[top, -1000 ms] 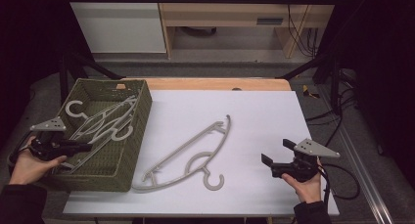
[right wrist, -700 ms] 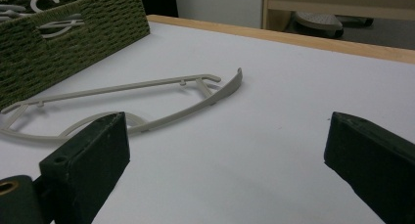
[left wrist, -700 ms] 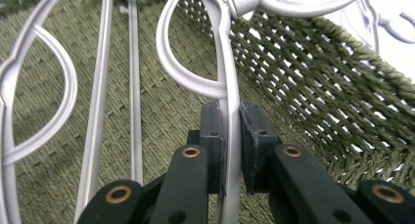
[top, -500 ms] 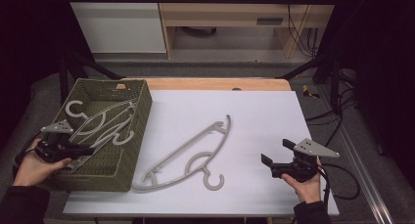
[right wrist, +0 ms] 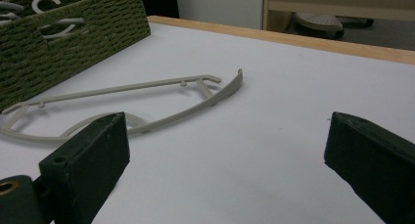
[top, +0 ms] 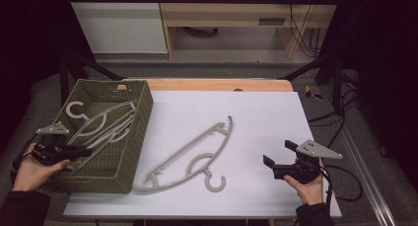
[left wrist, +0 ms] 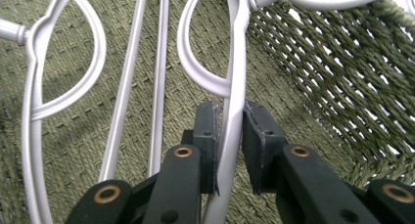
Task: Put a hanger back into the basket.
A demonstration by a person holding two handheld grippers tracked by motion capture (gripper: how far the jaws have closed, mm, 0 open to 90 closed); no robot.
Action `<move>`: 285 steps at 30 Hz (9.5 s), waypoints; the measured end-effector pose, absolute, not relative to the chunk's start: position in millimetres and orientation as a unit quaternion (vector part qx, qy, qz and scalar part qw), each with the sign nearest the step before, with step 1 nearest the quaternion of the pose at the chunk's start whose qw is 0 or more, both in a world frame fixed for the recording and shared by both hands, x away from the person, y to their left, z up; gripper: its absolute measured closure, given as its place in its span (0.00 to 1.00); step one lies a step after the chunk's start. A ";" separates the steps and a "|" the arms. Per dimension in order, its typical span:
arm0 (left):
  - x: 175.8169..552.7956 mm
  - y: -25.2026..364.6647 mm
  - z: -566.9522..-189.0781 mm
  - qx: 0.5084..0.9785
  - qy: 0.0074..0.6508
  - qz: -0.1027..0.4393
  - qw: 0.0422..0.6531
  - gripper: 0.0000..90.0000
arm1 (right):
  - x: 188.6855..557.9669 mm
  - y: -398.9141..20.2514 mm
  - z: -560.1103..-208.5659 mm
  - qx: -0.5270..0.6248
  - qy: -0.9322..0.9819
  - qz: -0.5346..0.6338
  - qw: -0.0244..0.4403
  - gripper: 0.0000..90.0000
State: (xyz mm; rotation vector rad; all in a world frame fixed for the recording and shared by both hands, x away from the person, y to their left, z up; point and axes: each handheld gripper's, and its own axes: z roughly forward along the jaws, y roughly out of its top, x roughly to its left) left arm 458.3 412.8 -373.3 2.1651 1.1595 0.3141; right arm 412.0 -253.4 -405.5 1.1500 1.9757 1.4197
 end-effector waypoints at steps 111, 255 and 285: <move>409.5 180.9 -403.1 0.878 0.264 0.147 0.370 0.22 | 406.1 -251.9 -400.9 0.414 0.713 0.517 0.230 0.04; 418.8 212.3 -253.5 0.844 0.237 0.193 0.442 0.92 | 405.6 -252.7 -397.1 0.408 0.713 0.524 0.223 0.04; 448.8 346.2 -266.2 0.819 0.324 0.217 0.421 0.92 | 407.0 -253.5 -398.2 0.412 0.713 0.521 0.224 0.04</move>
